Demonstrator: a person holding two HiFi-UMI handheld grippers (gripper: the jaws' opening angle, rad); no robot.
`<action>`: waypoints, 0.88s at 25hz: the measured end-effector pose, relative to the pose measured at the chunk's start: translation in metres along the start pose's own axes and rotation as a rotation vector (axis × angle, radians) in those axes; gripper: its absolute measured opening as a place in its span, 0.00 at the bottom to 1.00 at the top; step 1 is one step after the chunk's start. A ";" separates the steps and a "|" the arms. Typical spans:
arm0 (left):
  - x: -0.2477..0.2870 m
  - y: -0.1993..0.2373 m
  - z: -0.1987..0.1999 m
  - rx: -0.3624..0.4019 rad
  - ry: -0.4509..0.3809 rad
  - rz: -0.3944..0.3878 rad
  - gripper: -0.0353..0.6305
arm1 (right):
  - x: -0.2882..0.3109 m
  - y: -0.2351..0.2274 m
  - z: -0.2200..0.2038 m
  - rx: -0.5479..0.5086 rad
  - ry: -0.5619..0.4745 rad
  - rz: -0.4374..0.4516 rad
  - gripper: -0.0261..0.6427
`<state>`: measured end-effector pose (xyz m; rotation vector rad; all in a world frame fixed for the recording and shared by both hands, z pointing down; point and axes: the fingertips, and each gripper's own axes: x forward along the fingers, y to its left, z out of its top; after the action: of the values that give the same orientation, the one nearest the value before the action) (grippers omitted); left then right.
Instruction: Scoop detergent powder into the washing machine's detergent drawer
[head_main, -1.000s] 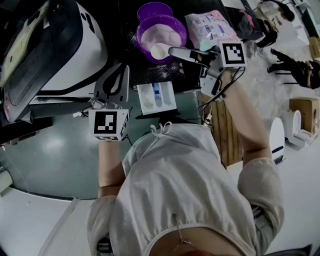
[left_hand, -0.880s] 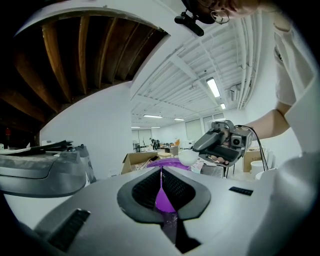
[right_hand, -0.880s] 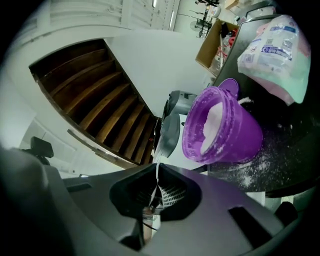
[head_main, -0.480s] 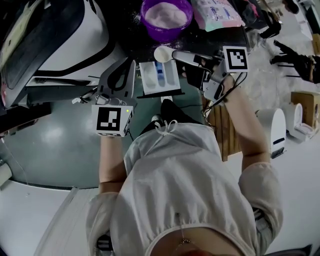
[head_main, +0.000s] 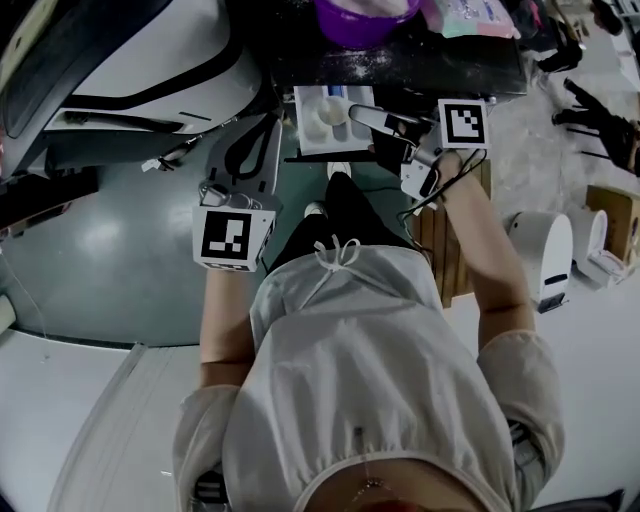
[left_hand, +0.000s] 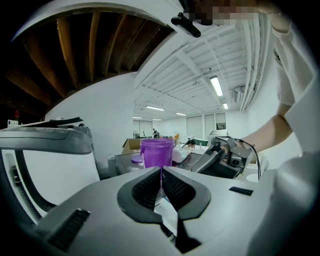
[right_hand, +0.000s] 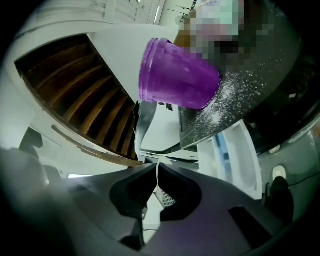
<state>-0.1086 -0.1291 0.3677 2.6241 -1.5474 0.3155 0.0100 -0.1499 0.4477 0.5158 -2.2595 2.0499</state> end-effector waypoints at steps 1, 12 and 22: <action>-0.002 0.000 -0.006 -0.004 0.008 0.003 0.09 | 0.002 -0.010 -0.002 -0.005 0.004 -0.035 0.05; -0.019 0.000 -0.066 -0.083 0.144 0.017 0.09 | 0.042 -0.066 -0.015 -0.232 0.090 -0.233 0.05; -0.029 0.009 -0.083 -0.071 0.122 0.046 0.09 | 0.063 -0.080 -0.018 -0.590 0.175 -0.438 0.05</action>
<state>-0.1411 -0.0942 0.4418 2.4698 -1.5518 0.4081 -0.0307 -0.1507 0.5431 0.6658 -2.2368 1.1151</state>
